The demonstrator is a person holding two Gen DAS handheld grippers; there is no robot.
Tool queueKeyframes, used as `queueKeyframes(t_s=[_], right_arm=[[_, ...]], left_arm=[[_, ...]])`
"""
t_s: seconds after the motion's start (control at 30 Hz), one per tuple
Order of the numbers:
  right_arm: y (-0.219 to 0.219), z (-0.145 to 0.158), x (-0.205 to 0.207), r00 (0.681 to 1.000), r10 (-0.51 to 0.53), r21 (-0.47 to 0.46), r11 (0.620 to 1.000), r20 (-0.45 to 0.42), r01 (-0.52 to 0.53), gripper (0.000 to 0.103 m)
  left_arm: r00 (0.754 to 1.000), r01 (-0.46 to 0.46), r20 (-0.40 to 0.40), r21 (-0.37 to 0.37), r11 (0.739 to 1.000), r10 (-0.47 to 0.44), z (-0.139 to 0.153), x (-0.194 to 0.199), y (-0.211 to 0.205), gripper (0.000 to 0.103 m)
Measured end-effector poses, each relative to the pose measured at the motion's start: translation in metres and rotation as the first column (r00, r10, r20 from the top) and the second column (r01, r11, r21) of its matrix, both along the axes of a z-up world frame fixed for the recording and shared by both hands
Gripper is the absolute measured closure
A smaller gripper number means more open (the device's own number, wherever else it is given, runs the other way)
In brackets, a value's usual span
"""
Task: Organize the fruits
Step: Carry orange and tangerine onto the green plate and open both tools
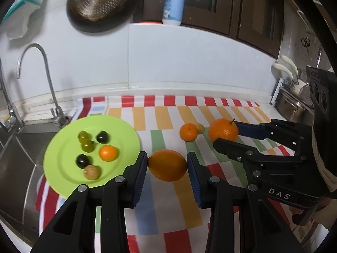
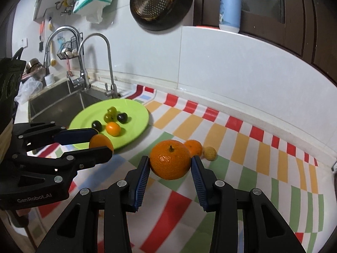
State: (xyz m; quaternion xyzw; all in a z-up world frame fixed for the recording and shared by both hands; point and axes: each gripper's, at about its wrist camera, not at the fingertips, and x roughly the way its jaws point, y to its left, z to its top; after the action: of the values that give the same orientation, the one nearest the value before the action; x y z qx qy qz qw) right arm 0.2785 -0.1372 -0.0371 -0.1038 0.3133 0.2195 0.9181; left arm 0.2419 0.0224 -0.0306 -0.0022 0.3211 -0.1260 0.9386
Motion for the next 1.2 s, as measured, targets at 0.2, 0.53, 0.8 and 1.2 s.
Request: queueKeyframes(t_s=[0.2, 0.53, 0.8, 1.2], right_arm=[[0.020, 0.011, -0.010, 1.000, 0.003, 0.019, 1.000, 0.020, -0.004, 0.062], [0.051, 0.027, -0.016, 0.998, 0.007, 0.050, 0.999, 0.055, -0.010, 0.061], [0.076, 0.037, -0.014, 0.996, 0.016, 0.062, 0.998, 0.083, -0.022, 0.061], [0.115, 0.033, 0.013, 0.997, 0.045, 0.044, 0.998, 0.068, -0.048, 0.061]], left_arm=[[0.999, -0.033, 0.023, 0.006, 0.999, 0.033, 0.011, -0.012, 0.021, 0.065], [0.994, -0.087, 0.067, 0.014, 0.996, 0.086, 0.028, -0.022, 0.055, 0.065], [0.988, -0.125, 0.097, 0.023, 0.992, 0.123, 0.037, -0.023, 0.082, 0.065], [0.979, -0.183, 0.106, 0.050, 0.982, 0.177, 0.034, 0.002, 0.114, 0.065]])
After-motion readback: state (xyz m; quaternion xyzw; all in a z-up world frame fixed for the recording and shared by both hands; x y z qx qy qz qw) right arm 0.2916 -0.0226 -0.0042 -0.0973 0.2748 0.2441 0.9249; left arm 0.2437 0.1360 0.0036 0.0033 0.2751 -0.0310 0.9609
